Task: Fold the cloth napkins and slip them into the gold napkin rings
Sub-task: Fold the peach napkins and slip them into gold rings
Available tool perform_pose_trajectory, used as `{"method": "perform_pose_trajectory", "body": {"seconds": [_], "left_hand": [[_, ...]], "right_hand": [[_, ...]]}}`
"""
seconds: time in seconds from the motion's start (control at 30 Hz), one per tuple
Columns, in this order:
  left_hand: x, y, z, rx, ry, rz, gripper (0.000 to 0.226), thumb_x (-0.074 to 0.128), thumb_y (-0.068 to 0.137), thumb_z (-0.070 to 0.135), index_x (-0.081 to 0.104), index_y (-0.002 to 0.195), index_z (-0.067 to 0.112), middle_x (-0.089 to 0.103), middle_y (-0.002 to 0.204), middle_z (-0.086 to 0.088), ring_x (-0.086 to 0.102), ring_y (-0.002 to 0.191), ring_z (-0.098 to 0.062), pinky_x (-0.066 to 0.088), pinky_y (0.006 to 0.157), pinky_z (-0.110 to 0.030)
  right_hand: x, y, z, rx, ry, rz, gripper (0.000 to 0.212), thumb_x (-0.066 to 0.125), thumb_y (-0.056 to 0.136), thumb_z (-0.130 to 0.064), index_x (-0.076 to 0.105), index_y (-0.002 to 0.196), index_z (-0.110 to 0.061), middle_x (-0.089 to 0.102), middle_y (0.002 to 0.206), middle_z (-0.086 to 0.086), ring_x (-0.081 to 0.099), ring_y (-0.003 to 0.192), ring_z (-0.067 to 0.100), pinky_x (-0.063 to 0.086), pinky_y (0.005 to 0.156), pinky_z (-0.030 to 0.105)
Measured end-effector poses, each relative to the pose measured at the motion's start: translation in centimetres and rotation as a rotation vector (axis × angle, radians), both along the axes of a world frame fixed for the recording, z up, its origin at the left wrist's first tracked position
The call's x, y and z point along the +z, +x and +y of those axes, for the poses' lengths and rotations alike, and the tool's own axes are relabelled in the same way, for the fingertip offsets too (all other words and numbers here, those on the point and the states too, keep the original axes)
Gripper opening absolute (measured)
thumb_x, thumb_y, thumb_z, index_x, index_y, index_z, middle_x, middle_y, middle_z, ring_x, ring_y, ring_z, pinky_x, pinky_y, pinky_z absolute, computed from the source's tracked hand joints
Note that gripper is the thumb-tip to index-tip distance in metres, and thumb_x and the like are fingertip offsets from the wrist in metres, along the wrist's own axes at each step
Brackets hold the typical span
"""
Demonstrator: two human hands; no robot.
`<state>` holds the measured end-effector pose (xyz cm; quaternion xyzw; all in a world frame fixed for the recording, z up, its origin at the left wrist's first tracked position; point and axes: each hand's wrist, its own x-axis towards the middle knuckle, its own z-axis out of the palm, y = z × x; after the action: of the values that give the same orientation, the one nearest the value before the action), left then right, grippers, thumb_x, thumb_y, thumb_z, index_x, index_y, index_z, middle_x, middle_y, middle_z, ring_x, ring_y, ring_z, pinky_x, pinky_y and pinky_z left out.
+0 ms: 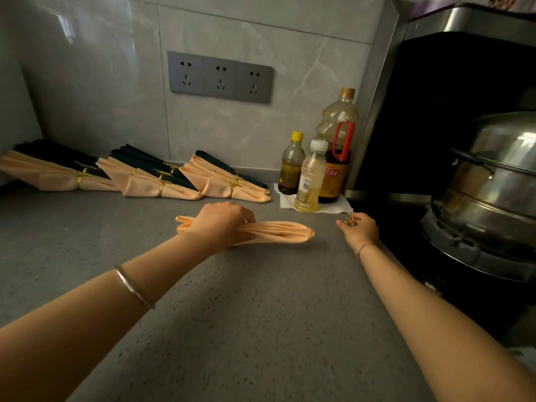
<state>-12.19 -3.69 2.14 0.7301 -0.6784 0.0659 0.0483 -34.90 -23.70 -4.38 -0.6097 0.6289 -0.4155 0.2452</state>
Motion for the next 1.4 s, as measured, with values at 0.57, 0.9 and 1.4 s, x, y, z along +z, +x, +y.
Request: {"method": "perform_pose_trajectory", "body": {"seconds": [0.57,0.9,1.4], "left_hand": [[2.7,-1.3,6.6,-0.006,-0.007,-0.021,0.033,0.059,0.092,0.035,0.057,0.124,0.030,0.065,0.110,0.005,0.059,0.096,-0.012,0.046,0.081,-0.024],[3.8,-2.3,11.2,0.014,-0.010,-0.029,0.033,0.060,0.091,0.037,0.057,0.124,0.030,0.064,0.108,0.006,0.052,0.087,-0.009,0.043,0.076,-0.023],[0.2,-3.0,13.8,-0.036,0.068,0.235,0.044,0.066,0.085,0.042,0.053,0.124,0.028,0.064,0.114,0.005,0.057,0.096,-0.011,0.046,0.084,-0.024]], "right_hand": [[6.7,1.6,16.1,0.924,-0.163,0.301,0.053,0.078,0.074,-0.020,0.049,0.115,-0.037,0.057,0.108,-0.021,0.053,0.105,-0.004,0.043,0.092,0.019],[7.9,3.3,22.0,0.935,-0.288,0.462,0.061,0.077,0.074,-0.037,0.047,0.126,-0.034,0.058,0.123,-0.015,0.055,0.111,0.004,0.048,0.094,0.028],[5.5,3.7,25.4,0.869,-0.309,0.385,0.017,0.071,0.082,-0.031,0.070,0.098,-0.025,0.068,0.092,-0.011,0.060,0.086,0.003,0.052,0.077,0.023]]}}
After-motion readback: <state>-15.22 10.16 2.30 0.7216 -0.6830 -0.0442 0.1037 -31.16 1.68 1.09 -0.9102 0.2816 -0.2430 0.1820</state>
